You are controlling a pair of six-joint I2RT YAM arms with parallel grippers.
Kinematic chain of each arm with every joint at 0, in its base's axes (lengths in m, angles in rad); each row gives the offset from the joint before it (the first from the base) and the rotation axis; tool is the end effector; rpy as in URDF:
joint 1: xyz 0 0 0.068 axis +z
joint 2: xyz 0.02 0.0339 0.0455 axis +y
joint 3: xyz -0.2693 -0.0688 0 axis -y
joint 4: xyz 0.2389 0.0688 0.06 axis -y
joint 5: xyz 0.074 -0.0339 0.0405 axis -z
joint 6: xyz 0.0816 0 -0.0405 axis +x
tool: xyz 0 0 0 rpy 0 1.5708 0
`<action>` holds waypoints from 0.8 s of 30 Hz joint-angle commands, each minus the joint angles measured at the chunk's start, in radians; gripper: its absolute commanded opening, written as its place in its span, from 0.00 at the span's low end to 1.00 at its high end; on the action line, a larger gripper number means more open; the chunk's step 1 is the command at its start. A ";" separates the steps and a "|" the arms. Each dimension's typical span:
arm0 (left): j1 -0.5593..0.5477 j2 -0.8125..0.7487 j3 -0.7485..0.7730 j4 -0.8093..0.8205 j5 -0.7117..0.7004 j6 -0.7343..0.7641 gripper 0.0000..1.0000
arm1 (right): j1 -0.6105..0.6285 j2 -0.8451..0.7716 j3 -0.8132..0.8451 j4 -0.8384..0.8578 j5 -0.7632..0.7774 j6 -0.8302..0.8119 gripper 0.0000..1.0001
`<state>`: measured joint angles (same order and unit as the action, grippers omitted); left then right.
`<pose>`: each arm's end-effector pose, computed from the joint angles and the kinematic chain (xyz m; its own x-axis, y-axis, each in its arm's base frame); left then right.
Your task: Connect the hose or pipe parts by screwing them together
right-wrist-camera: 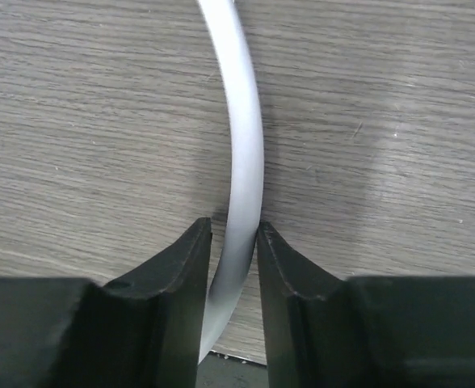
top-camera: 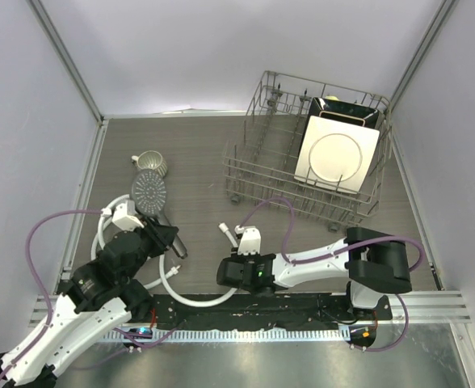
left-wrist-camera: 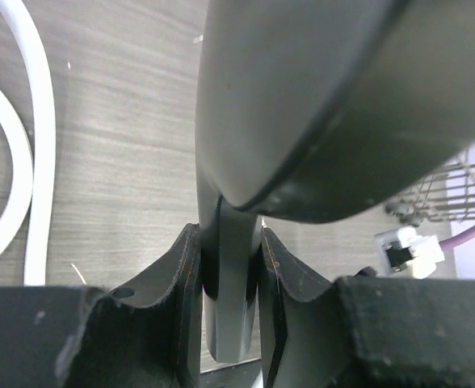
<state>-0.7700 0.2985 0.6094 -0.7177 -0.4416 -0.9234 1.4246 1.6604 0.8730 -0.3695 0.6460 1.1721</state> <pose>0.1014 -0.0497 0.2644 -0.4486 -0.5695 -0.6888 -0.0170 0.7759 -0.6306 0.0939 0.3007 0.1274 -0.7473 -0.0237 -0.6641 -0.1701 0.9729 0.1567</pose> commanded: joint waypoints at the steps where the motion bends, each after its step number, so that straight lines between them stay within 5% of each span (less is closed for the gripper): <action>1: 0.000 0.016 -0.052 0.097 0.075 -0.060 0.00 | 0.005 -0.030 0.046 -0.022 0.076 0.022 0.41; 7: 0.001 0.008 -0.034 0.054 0.028 -0.072 0.00 | -0.038 -0.097 0.089 0.036 0.106 -0.271 0.60; 11: 0.001 0.013 0.016 0.057 -0.031 -0.026 0.00 | -0.142 -0.212 -0.024 0.304 0.023 -0.472 0.68; 18: 0.000 0.082 0.105 0.035 -0.106 0.054 0.00 | -0.283 -0.231 -0.121 0.566 -0.156 -0.774 0.69; 24: 0.000 0.070 0.122 0.031 -0.134 0.070 0.00 | -0.311 -0.159 -0.129 0.620 -0.171 -0.824 0.66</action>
<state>-0.7700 0.3759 0.6865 -0.7338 -0.5079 -0.8848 1.1248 1.4616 0.7414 0.1429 0.4919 0.4358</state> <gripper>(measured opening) 0.289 0.672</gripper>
